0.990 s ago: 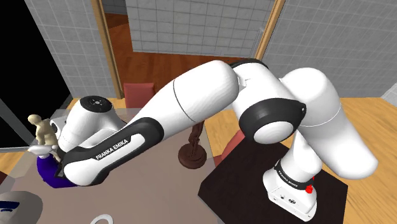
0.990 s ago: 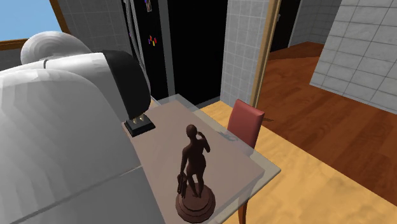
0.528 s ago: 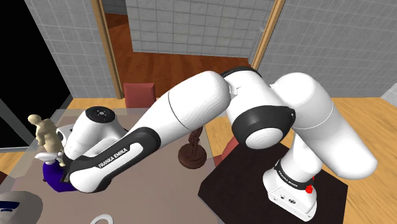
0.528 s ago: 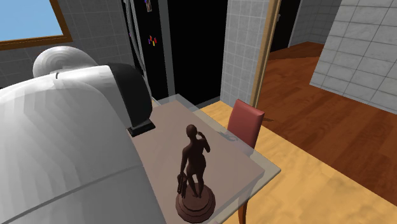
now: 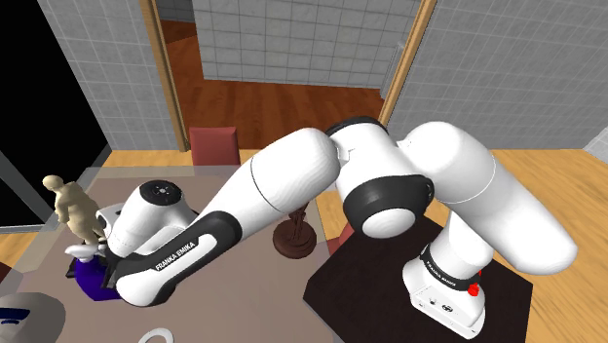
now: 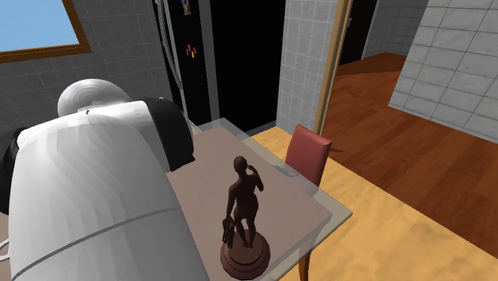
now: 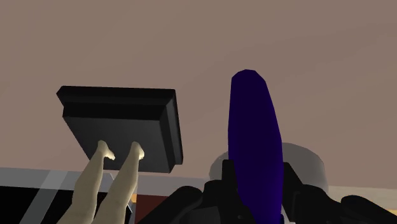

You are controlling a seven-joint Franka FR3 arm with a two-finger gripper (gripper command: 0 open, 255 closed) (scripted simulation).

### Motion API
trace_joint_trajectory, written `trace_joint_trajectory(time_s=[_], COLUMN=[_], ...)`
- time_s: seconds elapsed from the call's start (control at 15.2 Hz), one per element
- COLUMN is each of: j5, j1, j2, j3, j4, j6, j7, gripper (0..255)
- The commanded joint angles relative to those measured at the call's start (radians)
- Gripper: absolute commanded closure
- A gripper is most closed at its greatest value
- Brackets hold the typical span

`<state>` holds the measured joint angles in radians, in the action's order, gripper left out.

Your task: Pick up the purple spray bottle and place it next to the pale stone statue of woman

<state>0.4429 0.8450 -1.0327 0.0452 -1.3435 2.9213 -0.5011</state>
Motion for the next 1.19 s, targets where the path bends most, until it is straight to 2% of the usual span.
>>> trace_joint_trajectory(time_s=[0.0, 0.2, 0.73, 0.79, 1.12], j5=[0.000, 0.001, 0.001, 0.001, 0.001], j1=[-0.002, -0.007, -0.007, -0.007, -0.007], j2=[-0.024, -0.061, -0.061, -0.061, -0.061], j3=[-0.004, -0.012, -0.012, -0.012, -0.012], j4=[0.018, 0.042, 0.042, 0.042, 0.042], j6=[0.008, 0.021, 0.021, 0.021, 0.021], j7=[-0.002, -0.007, -0.007, -0.007, -0.007], gripper=[255, 255, 255, 0, 0])
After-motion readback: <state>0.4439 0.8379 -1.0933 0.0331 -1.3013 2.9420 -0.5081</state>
